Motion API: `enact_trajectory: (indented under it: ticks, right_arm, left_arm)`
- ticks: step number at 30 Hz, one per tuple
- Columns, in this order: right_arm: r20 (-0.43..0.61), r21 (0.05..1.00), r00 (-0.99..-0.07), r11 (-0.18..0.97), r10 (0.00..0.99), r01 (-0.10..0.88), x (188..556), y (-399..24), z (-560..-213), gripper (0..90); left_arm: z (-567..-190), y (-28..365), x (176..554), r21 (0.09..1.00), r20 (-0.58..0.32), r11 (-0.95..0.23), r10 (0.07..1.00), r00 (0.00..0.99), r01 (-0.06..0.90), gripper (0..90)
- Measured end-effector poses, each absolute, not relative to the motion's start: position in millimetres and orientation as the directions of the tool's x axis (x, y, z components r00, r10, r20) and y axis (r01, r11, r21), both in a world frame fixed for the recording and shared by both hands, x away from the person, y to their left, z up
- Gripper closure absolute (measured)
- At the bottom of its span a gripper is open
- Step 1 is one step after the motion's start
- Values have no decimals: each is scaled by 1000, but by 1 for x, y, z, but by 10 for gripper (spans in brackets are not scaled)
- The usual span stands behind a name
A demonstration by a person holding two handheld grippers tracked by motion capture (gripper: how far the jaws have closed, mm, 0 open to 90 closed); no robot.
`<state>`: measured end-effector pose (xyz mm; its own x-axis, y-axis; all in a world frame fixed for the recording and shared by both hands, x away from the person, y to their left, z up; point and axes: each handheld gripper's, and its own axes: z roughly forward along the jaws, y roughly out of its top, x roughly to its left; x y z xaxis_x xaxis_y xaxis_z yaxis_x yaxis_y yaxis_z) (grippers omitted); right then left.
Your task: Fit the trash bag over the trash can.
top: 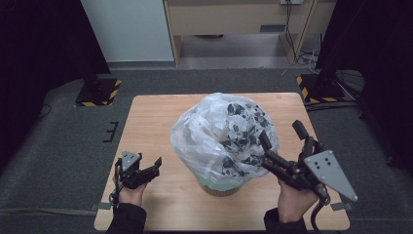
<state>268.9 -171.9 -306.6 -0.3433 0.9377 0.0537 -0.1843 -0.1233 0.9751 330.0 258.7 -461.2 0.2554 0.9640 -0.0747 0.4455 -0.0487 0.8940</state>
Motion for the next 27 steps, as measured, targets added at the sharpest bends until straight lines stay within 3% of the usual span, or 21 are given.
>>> enact_trajectory:
  ticks: [13, 27]
  right_arm:
    - [42, 991, -307, -80, 951, -111, 307, -222, -312, 230]
    - [40, 999, -284, -37, 958, 16, 337, -209, -358, 329]
  left_arm:
    - [-413, 261, 325, 951, -90, 5, 961, 261, 310, 204]
    - [-338, 220, 320, 985, -56, -9, 929, 365, 174, 198]
